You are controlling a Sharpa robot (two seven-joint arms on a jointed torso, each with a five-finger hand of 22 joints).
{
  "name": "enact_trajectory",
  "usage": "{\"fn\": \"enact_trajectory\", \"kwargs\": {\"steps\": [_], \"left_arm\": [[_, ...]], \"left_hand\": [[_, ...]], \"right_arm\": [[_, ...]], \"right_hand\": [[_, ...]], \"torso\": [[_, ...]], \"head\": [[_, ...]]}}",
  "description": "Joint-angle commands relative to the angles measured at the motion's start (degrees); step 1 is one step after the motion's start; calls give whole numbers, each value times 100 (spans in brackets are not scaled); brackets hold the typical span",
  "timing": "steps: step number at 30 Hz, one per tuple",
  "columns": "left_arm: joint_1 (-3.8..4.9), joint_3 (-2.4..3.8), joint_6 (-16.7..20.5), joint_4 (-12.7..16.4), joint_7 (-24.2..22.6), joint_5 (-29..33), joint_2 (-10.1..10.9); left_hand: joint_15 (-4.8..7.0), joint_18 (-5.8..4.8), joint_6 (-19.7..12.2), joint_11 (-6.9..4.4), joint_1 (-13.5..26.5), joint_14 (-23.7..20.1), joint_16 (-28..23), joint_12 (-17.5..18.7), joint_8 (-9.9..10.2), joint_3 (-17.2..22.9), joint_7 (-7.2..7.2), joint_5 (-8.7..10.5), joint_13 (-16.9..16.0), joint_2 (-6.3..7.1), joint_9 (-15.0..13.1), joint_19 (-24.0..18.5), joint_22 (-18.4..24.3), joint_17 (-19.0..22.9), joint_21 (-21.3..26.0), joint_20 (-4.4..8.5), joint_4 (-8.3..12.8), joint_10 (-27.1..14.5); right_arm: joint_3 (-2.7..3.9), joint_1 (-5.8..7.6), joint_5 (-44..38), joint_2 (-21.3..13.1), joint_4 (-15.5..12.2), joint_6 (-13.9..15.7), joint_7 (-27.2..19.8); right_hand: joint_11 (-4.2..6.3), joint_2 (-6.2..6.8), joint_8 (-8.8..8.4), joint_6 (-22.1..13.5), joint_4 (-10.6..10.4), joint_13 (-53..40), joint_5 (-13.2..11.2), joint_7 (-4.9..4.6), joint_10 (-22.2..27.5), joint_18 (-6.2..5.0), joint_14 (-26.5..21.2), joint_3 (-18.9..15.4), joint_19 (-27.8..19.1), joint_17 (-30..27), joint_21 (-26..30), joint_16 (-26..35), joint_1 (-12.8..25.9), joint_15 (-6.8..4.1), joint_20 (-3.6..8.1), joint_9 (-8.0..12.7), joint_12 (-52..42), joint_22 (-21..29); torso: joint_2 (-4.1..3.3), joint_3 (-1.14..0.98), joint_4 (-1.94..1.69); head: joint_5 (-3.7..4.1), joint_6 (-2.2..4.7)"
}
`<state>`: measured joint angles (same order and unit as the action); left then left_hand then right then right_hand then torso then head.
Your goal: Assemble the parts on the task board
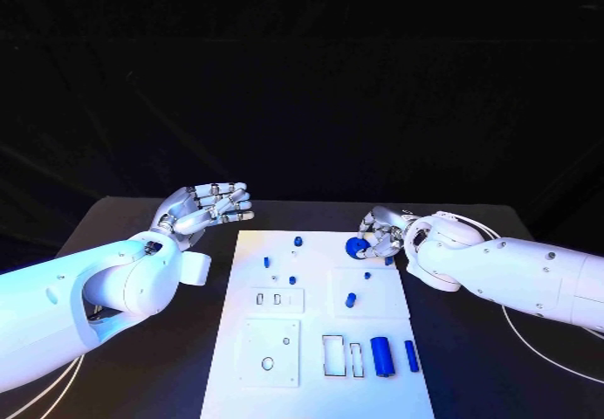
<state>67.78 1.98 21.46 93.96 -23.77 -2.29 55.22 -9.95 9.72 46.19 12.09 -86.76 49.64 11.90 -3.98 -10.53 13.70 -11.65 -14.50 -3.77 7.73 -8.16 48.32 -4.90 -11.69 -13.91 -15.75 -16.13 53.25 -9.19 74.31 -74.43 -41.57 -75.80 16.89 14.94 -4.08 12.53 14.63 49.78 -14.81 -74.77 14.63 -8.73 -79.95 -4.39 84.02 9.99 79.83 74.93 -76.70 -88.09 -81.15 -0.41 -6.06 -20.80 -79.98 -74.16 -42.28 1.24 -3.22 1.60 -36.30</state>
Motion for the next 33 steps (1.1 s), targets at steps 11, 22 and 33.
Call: {"fn": "enact_trajectory", "kwargs": {"steps": [11,22,33], "left_arm": [[6,5,-116,3,-54,5,-26],[6,5,-129,3,-34,-2,-28],[6,5,-145,-15,-15,-14,-50]], "left_hand": [[-16,71,-37,10,-1,-42,-42,28,23,29,-311,7,5,35,9,9,6,-10,-4,-16,-1,-46],[-16,72,-37,11,-11,-42,-46,27,24,53,-314,3,5,14,11,11,8,-16,-6,-16,2,-49],[-16,72,-37,11,-11,-42,-46,27,24,53,-314,3,5,14,11,11,8,-16,-6,-16,2,-49]], "right_arm": [[-7,-32,-198,117,115,-187,55],[-8,-59,-968,123,-99,135,161],[3,-30,-1425,128,-681,924,143]], "right_hand": [[90,-233,88,406,-33,-271,35,78,-183,79,484,637,128,975,-179,-44,-341,-37,64,-16,-173,-210],[208,3,221,800,241,-519,15,209,-359,119,498,1612,222,1037,-313,-61,-287,-137,157,-170,-300,-413],[219,55,225,803,261,-567,6,221,-396,136,505,1742,265,1068,-365,-69,-118,-147,168,-212,-322,-483]], "torso": [[3,2,0],[5,-1,10],[10,7,-2]], "head": [[-1,46],[-18,38],[-18,29]]}}
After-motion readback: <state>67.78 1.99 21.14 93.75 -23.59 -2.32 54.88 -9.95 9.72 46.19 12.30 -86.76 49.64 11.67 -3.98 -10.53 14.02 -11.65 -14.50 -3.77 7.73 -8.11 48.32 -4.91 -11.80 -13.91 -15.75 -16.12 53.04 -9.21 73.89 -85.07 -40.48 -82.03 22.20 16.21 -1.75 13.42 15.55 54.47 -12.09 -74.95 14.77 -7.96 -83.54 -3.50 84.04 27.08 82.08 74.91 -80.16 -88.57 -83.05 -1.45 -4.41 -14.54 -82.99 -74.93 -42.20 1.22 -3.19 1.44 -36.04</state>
